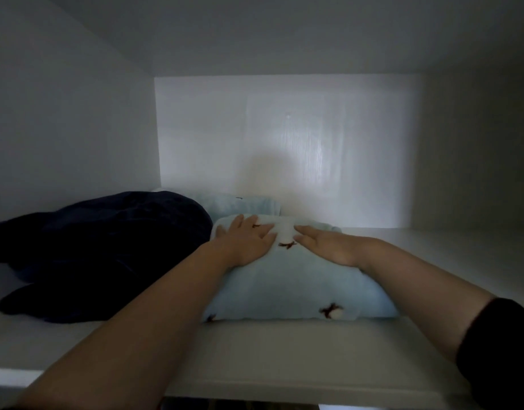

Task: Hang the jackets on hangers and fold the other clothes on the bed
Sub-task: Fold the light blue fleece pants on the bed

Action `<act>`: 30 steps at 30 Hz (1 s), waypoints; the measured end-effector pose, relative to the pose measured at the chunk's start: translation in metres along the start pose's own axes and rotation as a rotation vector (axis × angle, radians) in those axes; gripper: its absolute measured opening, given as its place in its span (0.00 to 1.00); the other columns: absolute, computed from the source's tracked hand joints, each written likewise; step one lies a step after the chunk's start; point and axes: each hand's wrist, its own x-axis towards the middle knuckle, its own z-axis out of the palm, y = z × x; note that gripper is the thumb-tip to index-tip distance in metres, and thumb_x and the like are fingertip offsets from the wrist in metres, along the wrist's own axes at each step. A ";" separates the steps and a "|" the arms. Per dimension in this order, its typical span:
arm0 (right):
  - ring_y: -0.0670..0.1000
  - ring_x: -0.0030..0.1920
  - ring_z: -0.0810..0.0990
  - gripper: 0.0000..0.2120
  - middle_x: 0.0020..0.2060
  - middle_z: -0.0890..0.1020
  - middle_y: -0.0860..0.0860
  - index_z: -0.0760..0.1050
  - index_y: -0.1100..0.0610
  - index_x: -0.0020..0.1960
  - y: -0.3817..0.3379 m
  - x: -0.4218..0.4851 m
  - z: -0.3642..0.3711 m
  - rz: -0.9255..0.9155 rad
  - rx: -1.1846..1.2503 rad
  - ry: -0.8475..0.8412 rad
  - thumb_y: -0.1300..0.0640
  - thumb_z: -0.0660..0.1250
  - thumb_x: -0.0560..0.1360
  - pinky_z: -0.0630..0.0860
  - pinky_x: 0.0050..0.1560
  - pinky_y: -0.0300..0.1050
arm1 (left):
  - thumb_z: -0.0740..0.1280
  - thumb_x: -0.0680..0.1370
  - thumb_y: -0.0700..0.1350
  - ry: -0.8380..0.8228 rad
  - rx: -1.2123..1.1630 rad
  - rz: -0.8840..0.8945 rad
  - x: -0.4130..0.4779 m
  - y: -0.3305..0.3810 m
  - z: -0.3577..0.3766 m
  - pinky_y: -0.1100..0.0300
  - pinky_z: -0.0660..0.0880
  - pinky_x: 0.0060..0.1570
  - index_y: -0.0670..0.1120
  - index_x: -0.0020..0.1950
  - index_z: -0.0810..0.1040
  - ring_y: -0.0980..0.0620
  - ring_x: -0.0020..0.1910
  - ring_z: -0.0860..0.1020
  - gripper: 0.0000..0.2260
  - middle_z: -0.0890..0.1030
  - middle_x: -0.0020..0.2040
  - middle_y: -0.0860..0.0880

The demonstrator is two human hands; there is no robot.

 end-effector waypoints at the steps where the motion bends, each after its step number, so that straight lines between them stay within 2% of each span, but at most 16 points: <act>1: 0.48 0.76 0.51 0.28 0.78 0.51 0.48 0.46 0.51 0.79 -0.001 0.001 0.000 0.006 -0.006 -0.002 0.41 0.45 0.82 0.46 0.71 0.37 | 0.42 0.82 0.59 -0.033 -0.016 0.007 0.001 -0.001 0.001 0.40 0.43 0.73 0.55 0.78 0.48 0.47 0.78 0.44 0.25 0.45 0.79 0.49; 5: 0.49 0.77 0.52 0.28 0.78 0.50 0.49 0.45 0.50 0.79 -0.002 0.006 0.005 0.045 -0.048 0.000 0.40 0.45 0.82 0.46 0.72 0.41 | 0.43 0.83 0.57 -0.116 -0.119 0.054 0.004 -0.003 -0.003 0.52 0.46 0.75 0.49 0.79 0.47 0.47 0.77 0.50 0.25 0.49 0.79 0.46; 8: 0.50 0.76 0.53 0.28 0.78 0.51 0.50 0.47 0.49 0.78 -0.001 0.004 0.014 0.034 -0.033 0.085 0.41 0.46 0.82 0.47 0.75 0.44 | 0.44 0.84 0.56 -0.083 -0.141 0.053 0.005 -0.002 -0.001 0.50 0.47 0.75 0.49 0.79 0.48 0.47 0.77 0.51 0.25 0.50 0.79 0.46; 10: 0.50 0.76 0.56 0.27 0.77 0.55 0.50 0.50 0.49 0.78 0.000 -0.002 0.015 0.043 0.017 0.174 0.42 0.48 0.82 0.50 0.74 0.42 | 0.45 0.83 0.57 -0.027 -0.147 0.042 0.001 0.000 0.001 0.47 0.48 0.75 0.50 0.79 0.50 0.46 0.77 0.52 0.25 0.51 0.79 0.46; 12: 0.51 0.74 0.60 0.26 0.76 0.60 0.50 0.55 0.50 0.77 -0.001 -0.010 0.012 0.062 0.043 0.248 0.42 0.49 0.82 0.54 0.70 0.40 | 0.46 0.83 0.57 0.080 -0.136 0.026 -0.008 0.002 0.000 0.45 0.53 0.73 0.51 0.77 0.57 0.45 0.75 0.58 0.24 0.58 0.78 0.46; 14: 0.52 0.71 0.64 0.25 0.73 0.66 0.52 0.61 0.52 0.75 -0.004 -0.023 0.008 0.077 0.040 0.292 0.43 0.49 0.82 0.57 0.65 0.39 | 0.48 0.82 0.55 0.207 -0.145 0.026 -0.019 0.000 0.000 0.47 0.62 0.68 0.49 0.69 0.69 0.45 0.67 0.69 0.21 0.70 0.71 0.45; 16: 0.52 0.68 0.68 0.23 0.70 0.70 0.52 0.66 0.52 0.72 -0.003 -0.038 0.008 0.088 0.066 0.330 0.44 0.49 0.82 0.58 0.59 0.37 | 0.48 0.82 0.54 0.268 -0.194 0.060 -0.029 0.001 -0.001 0.52 0.67 0.63 0.46 0.63 0.74 0.46 0.60 0.73 0.20 0.76 0.64 0.45; 18: 0.52 0.68 0.68 0.22 0.70 0.70 0.52 0.67 0.51 0.72 -0.001 -0.056 0.015 0.105 0.104 0.375 0.44 0.50 0.82 0.58 0.57 0.36 | 0.48 0.83 0.53 0.256 -0.241 0.096 -0.039 0.007 -0.001 0.54 0.69 0.61 0.45 0.64 0.73 0.47 0.59 0.74 0.21 0.76 0.63 0.44; 20: 0.53 0.68 0.69 0.21 0.70 0.70 0.52 0.66 0.51 0.72 0.001 -0.072 0.025 0.122 0.129 0.425 0.45 0.51 0.82 0.59 0.58 0.38 | 0.48 0.83 0.54 0.257 -0.232 0.115 -0.049 0.018 0.000 0.51 0.67 0.64 0.45 0.68 0.71 0.46 0.62 0.72 0.21 0.74 0.66 0.44; 22: 0.54 0.68 0.69 0.22 0.70 0.70 0.53 0.64 0.52 0.73 -0.001 -0.089 0.033 0.142 0.128 0.481 0.47 0.52 0.82 0.61 0.61 0.38 | 0.49 0.83 0.53 0.294 -0.177 0.129 -0.061 0.031 0.002 0.49 0.63 0.68 0.46 0.72 0.67 0.45 0.68 0.68 0.21 0.70 0.71 0.45; 25: 0.55 0.70 0.67 0.23 0.72 0.67 0.55 0.59 0.56 0.75 -0.005 -0.117 0.043 0.186 0.129 0.539 0.48 0.53 0.82 0.60 0.64 0.39 | 0.49 0.83 0.49 0.356 -0.007 0.189 -0.083 0.053 0.005 0.47 0.62 0.68 0.47 0.74 0.64 0.44 0.69 0.66 0.20 0.67 0.72 0.46; 28: 0.56 0.74 0.59 0.26 0.76 0.56 0.56 0.55 0.58 0.76 -0.006 -0.155 0.048 0.247 -0.020 0.585 0.49 0.54 0.82 0.57 0.73 0.49 | 0.51 0.83 0.48 0.374 0.095 0.262 -0.107 0.071 0.007 0.47 0.61 0.68 0.46 0.74 0.63 0.44 0.71 0.64 0.20 0.66 0.73 0.45; 30: 0.58 0.73 0.62 0.25 0.75 0.58 0.57 0.58 0.59 0.75 -0.006 -0.187 0.047 0.281 -0.116 0.661 0.51 0.56 0.81 0.60 0.72 0.52 | 0.53 0.82 0.50 0.350 0.102 0.363 -0.122 0.087 0.009 0.48 0.61 0.68 0.46 0.73 0.64 0.45 0.71 0.62 0.20 0.65 0.73 0.45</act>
